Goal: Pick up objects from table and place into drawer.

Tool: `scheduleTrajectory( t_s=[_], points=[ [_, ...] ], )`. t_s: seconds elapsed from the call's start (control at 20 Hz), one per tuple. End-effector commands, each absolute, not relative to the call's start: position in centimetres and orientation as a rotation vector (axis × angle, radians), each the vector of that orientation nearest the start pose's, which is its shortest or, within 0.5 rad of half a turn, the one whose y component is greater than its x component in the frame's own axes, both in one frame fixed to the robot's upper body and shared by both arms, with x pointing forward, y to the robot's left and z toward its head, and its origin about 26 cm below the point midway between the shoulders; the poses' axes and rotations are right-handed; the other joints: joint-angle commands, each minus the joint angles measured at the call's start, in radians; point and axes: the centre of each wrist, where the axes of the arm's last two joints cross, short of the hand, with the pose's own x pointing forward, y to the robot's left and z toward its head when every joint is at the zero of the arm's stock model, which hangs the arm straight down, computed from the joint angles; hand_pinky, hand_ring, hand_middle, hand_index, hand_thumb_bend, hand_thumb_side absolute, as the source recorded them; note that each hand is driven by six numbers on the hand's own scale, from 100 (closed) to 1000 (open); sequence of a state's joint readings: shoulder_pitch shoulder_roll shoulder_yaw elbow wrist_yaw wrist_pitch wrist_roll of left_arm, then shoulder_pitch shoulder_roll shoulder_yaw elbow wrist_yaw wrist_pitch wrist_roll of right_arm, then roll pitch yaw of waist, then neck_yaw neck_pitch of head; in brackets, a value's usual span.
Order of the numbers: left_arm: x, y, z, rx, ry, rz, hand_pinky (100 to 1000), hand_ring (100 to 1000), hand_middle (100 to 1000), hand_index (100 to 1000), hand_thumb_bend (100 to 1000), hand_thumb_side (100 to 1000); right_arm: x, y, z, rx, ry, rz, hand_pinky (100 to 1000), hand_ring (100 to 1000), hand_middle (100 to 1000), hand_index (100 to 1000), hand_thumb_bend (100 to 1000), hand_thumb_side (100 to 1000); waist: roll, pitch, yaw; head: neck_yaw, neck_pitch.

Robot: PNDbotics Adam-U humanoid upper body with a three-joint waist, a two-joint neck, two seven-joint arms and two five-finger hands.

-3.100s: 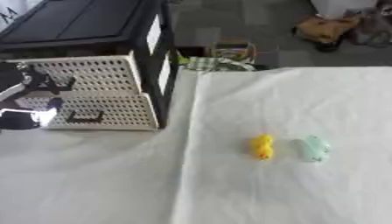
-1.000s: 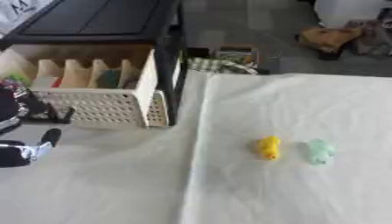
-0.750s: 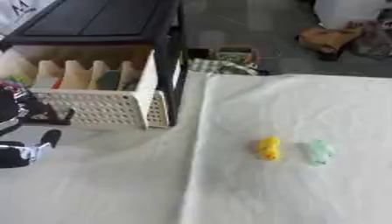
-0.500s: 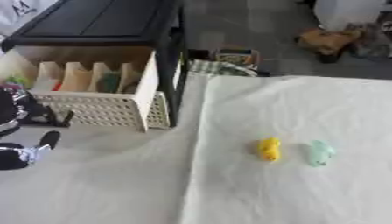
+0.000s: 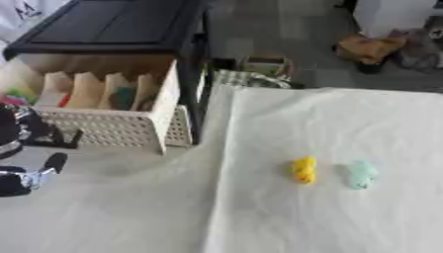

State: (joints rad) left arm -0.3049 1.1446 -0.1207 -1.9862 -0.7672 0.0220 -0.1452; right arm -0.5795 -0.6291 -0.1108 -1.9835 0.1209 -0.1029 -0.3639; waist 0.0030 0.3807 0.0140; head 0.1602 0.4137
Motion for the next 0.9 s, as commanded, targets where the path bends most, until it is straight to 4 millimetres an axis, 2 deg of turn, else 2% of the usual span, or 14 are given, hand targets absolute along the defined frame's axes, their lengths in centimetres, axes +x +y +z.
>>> scheduleTrajectory(
  t_s=[0.05,0.4,0.5,0.6,0.65,0.7,0.8,0.9],
  points=[
    [27.94,33.46,29.00,-1.967,1.937,2.170,100,100,100,598,105,408,29.47,-30.07,33.25,0.906,3.265,-0.220,815,745,456,817,399,1000,0.000,-0.026,0.003,-0.004,0.007],
    [27.90,33.59,28.51,-1.946,1.938,2.188,100,100,100,609,105,408,29.47,-30.07,33.26,0.907,3.270,-0.212,815,745,458,817,398,1000,-0.001,-0.033,0.005,-0.007,0.009],
    [27.90,33.59,28.44,-1.942,1.948,2.190,100,100,100,747,105,408,29.48,-30.05,33.25,0.907,3.272,-0.212,815,745,458,816,397,1000,-0.001,-0.034,0.005,-0.008,0.008],
    [27.91,33.57,28.26,-1.924,1.971,2.207,100,100,100,821,105,408,29.48,-30.06,33.25,0.907,3.272,-0.209,815,745,458,816,396,1000,-0.001,-0.035,0.005,-0.007,0.008],
    [27.91,33.55,28.17,-1.910,1.990,2.218,100,100,100,898,105,408,29.48,-30.07,33.23,0.908,3.273,-0.208,815,745,458,816,397,1000,-0.001,-0.036,0.005,-0.007,0.008],
    [27.92,33.54,28.13,-1.895,2.010,2.227,100,100,100,907,105,408,29.48,-30.08,33.21,0.910,3.274,-0.207,815,745,458,816,397,1000,-0.001,-0.036,0.005,-0.007,0.008],
    [27.92,33.55,28.06,-1.862,2.051,2.249,100,100,100,980,105,408,29.48,-30.10,33.18,0.912,3.275,-0.203,814,745,458,816,396,1000,-0.002,-0.037,0.005,-0.006,0.008],
    [27.90,33.59,28.15,-1.834,2.083,2.266,100,100,100,989,105,408,29.48,-30.12,33.14,0.913,3.276,-0.202,814,744,458,816,396,1000,-0.002,-0.038,0.005,-0.006,0.009]
  ],
)
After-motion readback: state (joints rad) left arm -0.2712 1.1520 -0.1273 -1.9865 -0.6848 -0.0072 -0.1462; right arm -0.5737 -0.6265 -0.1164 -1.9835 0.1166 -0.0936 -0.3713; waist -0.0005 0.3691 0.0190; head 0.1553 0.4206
